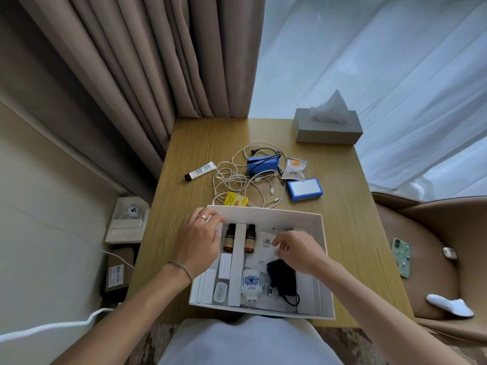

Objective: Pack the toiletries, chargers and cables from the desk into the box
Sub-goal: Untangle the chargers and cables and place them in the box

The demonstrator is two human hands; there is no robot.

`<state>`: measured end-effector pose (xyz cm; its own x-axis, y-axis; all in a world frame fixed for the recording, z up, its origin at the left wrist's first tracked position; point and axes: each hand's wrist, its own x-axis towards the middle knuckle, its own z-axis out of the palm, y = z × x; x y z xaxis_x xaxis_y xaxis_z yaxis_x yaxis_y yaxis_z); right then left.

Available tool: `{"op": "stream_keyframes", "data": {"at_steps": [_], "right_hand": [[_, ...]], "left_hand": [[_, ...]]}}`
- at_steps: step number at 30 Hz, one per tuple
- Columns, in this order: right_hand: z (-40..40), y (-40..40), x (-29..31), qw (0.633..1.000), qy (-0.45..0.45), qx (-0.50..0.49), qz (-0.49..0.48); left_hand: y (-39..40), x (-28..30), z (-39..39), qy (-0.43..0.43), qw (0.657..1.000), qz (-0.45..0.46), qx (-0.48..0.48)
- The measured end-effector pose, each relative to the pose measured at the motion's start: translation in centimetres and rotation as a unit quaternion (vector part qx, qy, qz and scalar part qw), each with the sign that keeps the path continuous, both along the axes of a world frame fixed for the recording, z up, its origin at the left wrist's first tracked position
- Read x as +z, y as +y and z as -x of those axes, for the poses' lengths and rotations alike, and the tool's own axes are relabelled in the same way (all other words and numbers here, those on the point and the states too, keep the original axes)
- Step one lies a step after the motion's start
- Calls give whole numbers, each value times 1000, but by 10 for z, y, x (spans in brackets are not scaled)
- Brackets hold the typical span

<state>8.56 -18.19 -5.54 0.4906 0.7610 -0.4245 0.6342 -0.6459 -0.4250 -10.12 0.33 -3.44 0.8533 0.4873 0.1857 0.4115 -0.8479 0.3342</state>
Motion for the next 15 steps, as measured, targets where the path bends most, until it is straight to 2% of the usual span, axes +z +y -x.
{"op": "stream_keyframes", "data": {"at_steps": [4,9,12,15], "right_hand": [[-17,20,32,992,52,-50,-102],[-48,55,58,966,97,-121,-209],[-67,69,60,954,114,-159,-226],[-84,76,52,956,115,-166,-212]], "left_hand": [[6,15,-27,-24,1000,18,-1],[13,26,-73,-23,997,67,10],[20,22,-101,17,994,102,19],[28,13,-127,60,980,182,49]]}}
